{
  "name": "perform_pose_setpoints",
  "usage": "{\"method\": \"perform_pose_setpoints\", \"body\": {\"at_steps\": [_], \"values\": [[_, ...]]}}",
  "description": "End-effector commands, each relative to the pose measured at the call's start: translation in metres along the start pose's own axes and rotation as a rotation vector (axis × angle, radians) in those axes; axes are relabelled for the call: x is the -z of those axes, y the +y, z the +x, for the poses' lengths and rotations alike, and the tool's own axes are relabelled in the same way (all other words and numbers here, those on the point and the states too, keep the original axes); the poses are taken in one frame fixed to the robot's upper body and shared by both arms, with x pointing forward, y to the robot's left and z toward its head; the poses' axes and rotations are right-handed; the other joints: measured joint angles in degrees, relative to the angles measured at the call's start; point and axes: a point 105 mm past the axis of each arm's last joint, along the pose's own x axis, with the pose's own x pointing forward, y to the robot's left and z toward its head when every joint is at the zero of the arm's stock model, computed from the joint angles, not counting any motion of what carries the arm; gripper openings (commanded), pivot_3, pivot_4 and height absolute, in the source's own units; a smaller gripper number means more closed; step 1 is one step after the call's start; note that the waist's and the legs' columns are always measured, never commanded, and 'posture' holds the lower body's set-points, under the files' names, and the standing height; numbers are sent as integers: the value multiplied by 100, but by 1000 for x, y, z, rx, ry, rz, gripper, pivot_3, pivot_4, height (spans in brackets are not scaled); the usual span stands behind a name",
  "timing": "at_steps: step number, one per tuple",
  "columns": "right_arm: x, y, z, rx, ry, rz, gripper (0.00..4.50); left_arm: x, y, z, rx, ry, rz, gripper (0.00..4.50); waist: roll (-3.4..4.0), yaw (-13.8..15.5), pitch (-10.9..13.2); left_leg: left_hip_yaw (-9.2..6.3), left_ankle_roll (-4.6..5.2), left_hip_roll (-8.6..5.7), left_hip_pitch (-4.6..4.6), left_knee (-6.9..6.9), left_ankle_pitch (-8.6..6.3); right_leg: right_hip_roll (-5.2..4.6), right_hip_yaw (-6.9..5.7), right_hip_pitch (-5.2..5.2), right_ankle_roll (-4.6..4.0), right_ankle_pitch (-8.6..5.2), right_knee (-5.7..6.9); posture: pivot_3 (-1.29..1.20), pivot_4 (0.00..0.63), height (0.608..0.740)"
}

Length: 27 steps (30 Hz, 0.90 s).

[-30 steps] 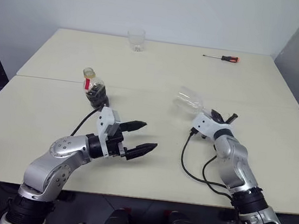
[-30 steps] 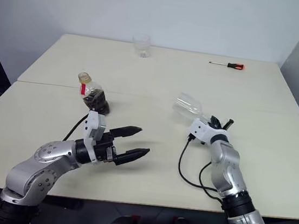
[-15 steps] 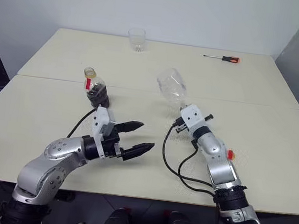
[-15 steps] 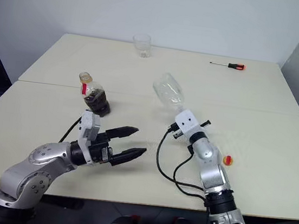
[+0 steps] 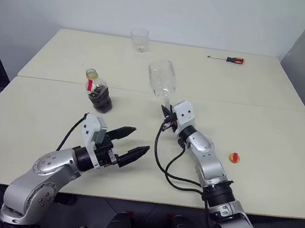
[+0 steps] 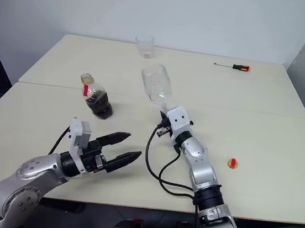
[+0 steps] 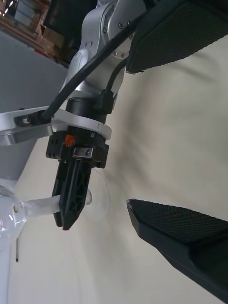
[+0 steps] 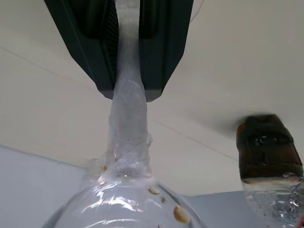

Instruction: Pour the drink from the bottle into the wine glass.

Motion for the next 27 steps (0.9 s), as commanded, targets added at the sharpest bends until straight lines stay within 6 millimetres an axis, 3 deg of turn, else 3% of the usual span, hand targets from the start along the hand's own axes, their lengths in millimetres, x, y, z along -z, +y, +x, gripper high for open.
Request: {"method": "perform_pose_setpoints", "body": {"at_steps": [1,15,27], "values": [[-25,0,12,11,-112,23,209,-15,-6,-3,-8,-51,35,4500,1,-5,1,-1,0,1,0,0,0,1,0,0,0,0,0,0,150,740],[-19,0,32,51,-141,43,209,-19,-6,-6,-75,-80,32,4500,2,-11,1,1,-2,4,1,-1,-1,2,0,-1,-2,-1,1,0,150,740],[12,13,29,41,-72,70,209,-21,-6,-3,-83,-91,39,4500,3,-11,2,2,-2,4,2,-2,-1,5,0,-1,-4,-2,2,0,150,740]]}}
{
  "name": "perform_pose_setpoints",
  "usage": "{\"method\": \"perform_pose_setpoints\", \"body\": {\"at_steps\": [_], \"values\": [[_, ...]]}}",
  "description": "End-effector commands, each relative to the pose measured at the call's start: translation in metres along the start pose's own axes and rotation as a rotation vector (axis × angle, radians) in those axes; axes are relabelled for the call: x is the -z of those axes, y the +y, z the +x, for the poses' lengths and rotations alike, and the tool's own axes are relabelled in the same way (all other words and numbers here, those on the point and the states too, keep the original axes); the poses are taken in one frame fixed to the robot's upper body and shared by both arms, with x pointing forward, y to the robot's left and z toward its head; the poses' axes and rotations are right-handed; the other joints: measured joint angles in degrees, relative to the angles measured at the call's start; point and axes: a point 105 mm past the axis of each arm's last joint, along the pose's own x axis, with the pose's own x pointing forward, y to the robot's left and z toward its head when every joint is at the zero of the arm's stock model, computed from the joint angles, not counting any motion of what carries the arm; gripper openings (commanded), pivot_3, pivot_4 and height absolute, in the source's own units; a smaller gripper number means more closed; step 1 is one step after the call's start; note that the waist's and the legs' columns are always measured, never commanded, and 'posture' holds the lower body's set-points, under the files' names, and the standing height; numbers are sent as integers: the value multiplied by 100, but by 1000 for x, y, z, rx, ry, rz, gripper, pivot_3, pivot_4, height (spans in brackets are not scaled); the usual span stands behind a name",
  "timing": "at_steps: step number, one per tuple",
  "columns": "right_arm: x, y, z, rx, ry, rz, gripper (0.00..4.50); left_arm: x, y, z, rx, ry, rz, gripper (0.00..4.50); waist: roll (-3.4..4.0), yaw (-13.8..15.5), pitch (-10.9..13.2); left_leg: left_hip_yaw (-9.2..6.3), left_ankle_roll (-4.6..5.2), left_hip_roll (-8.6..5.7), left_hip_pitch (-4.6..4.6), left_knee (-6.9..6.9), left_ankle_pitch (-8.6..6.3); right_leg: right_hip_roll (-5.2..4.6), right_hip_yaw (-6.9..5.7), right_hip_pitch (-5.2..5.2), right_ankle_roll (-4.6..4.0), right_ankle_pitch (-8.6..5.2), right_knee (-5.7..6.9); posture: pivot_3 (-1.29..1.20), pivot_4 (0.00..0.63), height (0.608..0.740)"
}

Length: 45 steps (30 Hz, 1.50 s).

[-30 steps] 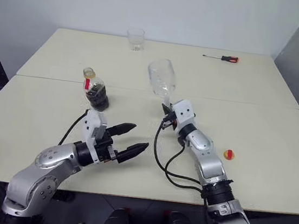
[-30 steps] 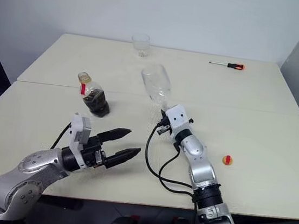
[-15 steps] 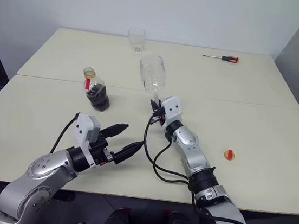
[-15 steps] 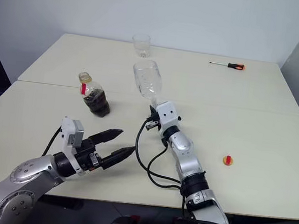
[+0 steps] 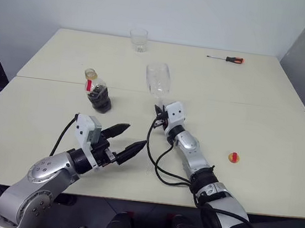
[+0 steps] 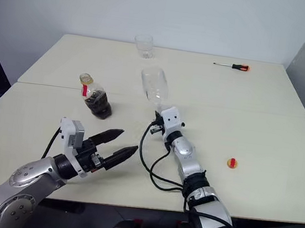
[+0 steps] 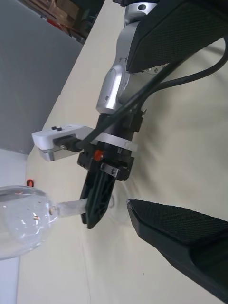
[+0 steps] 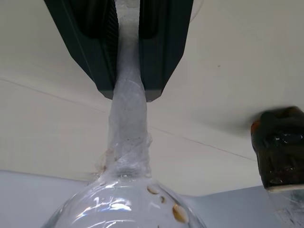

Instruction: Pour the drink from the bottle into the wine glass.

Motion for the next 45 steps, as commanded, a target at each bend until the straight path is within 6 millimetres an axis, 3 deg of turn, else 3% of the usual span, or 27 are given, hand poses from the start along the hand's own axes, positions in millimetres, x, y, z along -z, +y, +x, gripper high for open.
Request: {"method": "perform_pose_setpoints", "body": {"at_steps": [1,30,45], "values": [[-12,10,3,-17,-63,-1,209,-11,-6,2,21,-46,27,4500,0,0,0,0,0,0,0,0,0,0,0,0,0,0,0,0,150,740],[26,2,-26,-66,93,-107,209,-13,-5,3,8,-62,44,4500,-2,11,-3,-4,-1,-1,4,0,-1,0,3,5,-1,-1,-1,0,150,740],[34,-9,-34,-50,172,-104,209,-16,-3,6,14,-64,49,4500,-4,22,-4,-4,-1,-3,7,0,-1,-1,3,10,-1,-1,-3,0,150,740]]}}
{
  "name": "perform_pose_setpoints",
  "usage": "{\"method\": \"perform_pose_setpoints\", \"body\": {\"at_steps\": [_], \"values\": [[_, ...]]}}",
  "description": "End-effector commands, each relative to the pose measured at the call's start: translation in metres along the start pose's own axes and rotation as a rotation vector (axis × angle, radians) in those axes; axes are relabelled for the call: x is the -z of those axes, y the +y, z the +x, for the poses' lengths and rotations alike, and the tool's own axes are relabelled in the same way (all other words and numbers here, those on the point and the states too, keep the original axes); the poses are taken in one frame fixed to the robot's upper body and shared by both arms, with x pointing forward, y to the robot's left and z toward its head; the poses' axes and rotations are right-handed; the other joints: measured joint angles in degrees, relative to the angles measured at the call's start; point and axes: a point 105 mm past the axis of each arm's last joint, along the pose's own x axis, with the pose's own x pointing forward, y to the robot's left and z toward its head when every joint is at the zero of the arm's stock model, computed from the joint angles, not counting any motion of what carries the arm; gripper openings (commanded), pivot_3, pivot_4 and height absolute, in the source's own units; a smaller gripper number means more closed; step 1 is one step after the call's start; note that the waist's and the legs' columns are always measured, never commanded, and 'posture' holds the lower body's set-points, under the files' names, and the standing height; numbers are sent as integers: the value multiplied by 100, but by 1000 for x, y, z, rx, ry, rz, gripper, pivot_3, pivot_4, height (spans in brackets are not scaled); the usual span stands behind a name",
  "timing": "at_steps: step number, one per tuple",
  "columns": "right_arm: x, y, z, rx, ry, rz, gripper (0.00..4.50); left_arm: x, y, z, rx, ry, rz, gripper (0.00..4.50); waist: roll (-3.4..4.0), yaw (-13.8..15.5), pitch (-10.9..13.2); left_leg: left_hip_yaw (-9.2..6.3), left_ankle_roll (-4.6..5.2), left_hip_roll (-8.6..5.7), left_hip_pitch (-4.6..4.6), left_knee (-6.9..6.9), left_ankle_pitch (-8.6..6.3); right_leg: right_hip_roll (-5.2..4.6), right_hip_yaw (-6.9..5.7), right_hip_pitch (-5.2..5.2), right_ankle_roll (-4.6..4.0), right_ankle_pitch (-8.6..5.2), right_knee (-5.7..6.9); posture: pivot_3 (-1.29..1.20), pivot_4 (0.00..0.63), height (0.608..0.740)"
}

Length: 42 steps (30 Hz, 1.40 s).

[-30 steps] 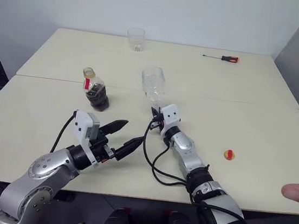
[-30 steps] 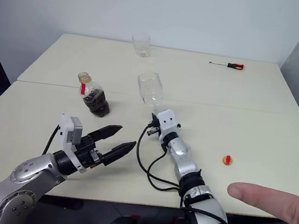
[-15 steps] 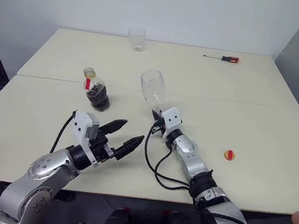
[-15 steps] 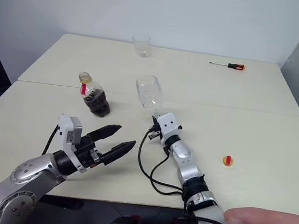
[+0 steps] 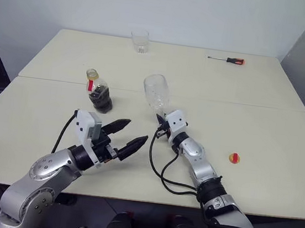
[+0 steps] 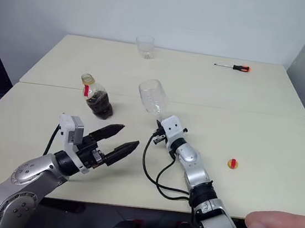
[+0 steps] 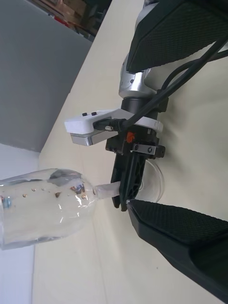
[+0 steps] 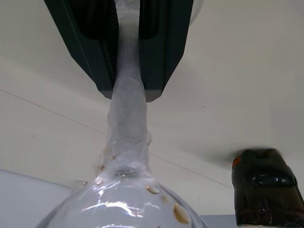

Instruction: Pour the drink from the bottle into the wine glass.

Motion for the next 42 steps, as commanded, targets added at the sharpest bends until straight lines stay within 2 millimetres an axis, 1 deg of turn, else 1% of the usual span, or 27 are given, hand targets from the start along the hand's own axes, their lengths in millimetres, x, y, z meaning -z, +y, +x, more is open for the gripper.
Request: {"method": "perform_pose_setpoints", "body": {"at_steps": [1,9,17,23,26,30,33,39,42], "values": [[26,-3,-9,7,105,25,209,-8,-3,2,19,-27,32,4500,0,0,0,-1,0,0,0,0,0,0,-1,0,0,0,0,0,150,740],[26,2,-8,-1,114,28,209,-8,-3,2,17,-28,34,4500,-1,0,-1,0,0,1,3,0,0,0,0,1,0,0,0,0,150,740],[27,-3,-11,9,116,17,209,-6,3,-1,-19,-27,39,4500,-1,0,-1,0,0,0,3,0,0,0,0,2,0,0,0,0,150,740],[26,-5,-13,14,115,13,209,-2,8,-12,-87,-18,43,4500,-1,4,-1,-1,-1,-1,3,0,-1,-2,2,2,0,-1,0,0,150,740],[24,-4,-13,10,109,16,209,1,15,-25,-168,-9,49,4500,-1,3,-1,-2,0,-1,3,-1,-1,-2,2,2,0,-1,0,0,150,740],[24,-4,-13,6,109,20,209,5,17,-40,-244,3,46,4500,-2,7,-2,-4,-1,-3,3,-1,-1,-7,6,4,-1,-4,-1,0,150,740],[24,-3,-14,2,111,21,209,8,16,-48,-278,10,40,4500,-3,7,-2,-6,0,-5,4,-1,-1,-9,6,6,0,-6,-1,0,150,740],[26,-3,-15,-5,113,21,209,9,11,-55,-308,6,37,4500,-3,6,-3,-6,-1,-5,4,-1,-2,-9,6,7,0,-7,-1,0,150,740],[26,-4,-16,-6,113,20,209,8,5,-60,-312,8,28,4500,-4,5,-3,-6,-1,-5,5,-2,-2,-9,6,7,-1,-8,-1,0,150,740]]}}
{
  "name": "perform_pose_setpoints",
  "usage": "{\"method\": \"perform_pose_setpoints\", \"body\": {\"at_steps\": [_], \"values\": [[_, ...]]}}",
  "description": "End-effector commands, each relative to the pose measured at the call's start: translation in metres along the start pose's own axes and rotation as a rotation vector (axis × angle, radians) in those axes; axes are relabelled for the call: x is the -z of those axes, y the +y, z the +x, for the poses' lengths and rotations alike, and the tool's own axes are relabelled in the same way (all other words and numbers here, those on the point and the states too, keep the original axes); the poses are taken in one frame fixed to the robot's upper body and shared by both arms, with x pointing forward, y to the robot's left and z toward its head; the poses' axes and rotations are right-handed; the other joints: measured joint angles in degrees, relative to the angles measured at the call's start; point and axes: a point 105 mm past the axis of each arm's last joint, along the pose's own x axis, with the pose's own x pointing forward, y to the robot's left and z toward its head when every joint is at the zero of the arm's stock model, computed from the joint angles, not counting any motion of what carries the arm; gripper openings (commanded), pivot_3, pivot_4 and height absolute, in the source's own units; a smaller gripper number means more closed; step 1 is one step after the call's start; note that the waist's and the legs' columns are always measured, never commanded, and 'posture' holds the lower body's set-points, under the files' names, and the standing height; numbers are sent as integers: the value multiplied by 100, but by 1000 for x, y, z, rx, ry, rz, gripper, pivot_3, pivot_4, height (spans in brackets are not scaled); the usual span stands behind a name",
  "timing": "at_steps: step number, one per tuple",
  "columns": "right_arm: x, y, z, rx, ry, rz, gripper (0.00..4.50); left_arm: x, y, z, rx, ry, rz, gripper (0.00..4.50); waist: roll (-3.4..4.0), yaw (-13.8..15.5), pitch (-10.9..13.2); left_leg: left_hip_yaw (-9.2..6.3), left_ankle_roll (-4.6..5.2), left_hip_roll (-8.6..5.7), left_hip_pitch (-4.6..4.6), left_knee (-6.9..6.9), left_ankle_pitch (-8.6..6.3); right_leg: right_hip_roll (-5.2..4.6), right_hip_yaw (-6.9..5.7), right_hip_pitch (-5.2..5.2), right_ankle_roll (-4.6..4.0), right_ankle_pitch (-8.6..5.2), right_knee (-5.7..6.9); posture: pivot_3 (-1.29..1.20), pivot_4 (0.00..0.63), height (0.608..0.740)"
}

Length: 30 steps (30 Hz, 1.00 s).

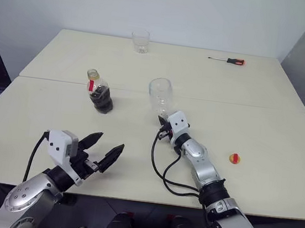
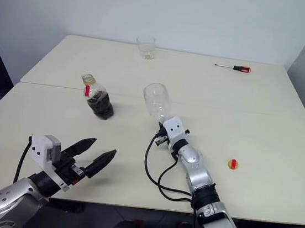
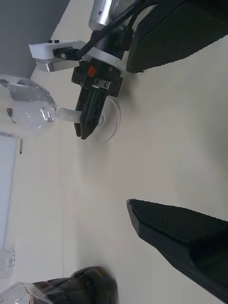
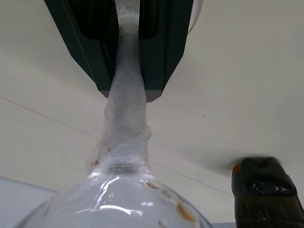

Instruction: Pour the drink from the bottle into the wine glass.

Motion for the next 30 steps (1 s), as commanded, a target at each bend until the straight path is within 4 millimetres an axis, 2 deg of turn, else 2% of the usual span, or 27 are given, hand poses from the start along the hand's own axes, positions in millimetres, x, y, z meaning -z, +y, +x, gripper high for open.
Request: {"method": "perform_pose_setpoints", "body": {"at_steps": [1,7,11,30], "values": [[23,-2,-8,4,86,20,209,-16,-9,-9,0,-56,34,4500,0,0,0,-1,0,0,0,0,0,0,0,0,-1,-1,0,0,150,740],[23,-2,-8,6,82,22,209,-17,-19,-24,-18,-39,21,4500,-2,-1,-1,0,0,0,0,0,-1,-1,2,0,-1,-2,0,0,150,740],[23,-2,-8,6,83,24,209,-15,-18,-28,-41,-28,24,4500,-3,-1,-2,0,0,0,1,-1,-1,0,0,1,-2,-5,0,0,150,740],[26,-6,-9,23,98,36,209,-17,-13,-19,-29,-47,37,4500,-4,-1,-3,3,0,1,4,-2,-1,3,-1,1,-2,-6,1,0,150,740]]}}
